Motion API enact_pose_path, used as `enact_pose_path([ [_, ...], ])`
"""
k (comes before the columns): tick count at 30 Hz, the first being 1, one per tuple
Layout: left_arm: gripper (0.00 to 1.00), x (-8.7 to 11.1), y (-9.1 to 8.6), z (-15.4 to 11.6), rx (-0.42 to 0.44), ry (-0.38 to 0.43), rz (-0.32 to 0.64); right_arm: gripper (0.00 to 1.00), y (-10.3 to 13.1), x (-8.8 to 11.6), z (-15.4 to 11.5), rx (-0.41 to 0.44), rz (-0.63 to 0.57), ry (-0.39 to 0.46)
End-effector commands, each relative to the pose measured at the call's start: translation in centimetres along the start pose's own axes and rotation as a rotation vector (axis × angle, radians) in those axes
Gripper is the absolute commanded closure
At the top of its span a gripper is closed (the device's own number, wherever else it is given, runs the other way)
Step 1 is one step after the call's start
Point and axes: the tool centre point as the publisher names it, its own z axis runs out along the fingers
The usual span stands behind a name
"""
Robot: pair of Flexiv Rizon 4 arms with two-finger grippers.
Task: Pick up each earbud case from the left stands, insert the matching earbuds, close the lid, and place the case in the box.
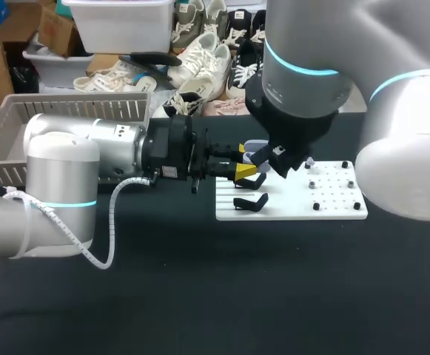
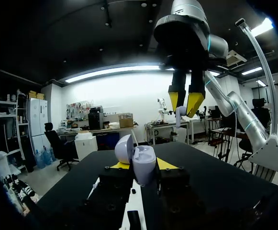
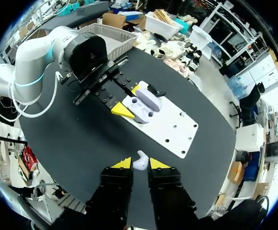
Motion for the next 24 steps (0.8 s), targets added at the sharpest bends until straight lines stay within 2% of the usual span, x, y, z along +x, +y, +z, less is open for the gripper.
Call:
enact_pose_path([
  [1, 1.00, 0.0, -0.1, 0.0, -0.003, -0.001, 0.001, 1.00, 0.4, -1.7, 0.5, 0.053, 0.071, 0.019],
  [6, 1.00, 0.0, -0.1, 0.0, -0.003, -0.001, 0.001, 1.00, -0.5, -2.7, 1.5, 0.182, 0.268, 0.142],
  [10, 1.00, 0.0, -0.1, 0.0, -0.003, -0.001, 0.001, 1.00, -0.9, -2.7, 1.5, 0.173, 0.387, 0.180],
  [17, 1.00, 0.0, -0.1, 0.0, -0.003, -0.001, 0.001, 1.00, -1.5, -1.5, 0.7, 0.121, 0.453, 0.218],
  [24, 1.00, 0.0, -0.1, 0.0, -0.003, -0.001, 0.001, 1.00, -1.5, -1.5, 0.7, 0.121, 0.453, 0.218],
])
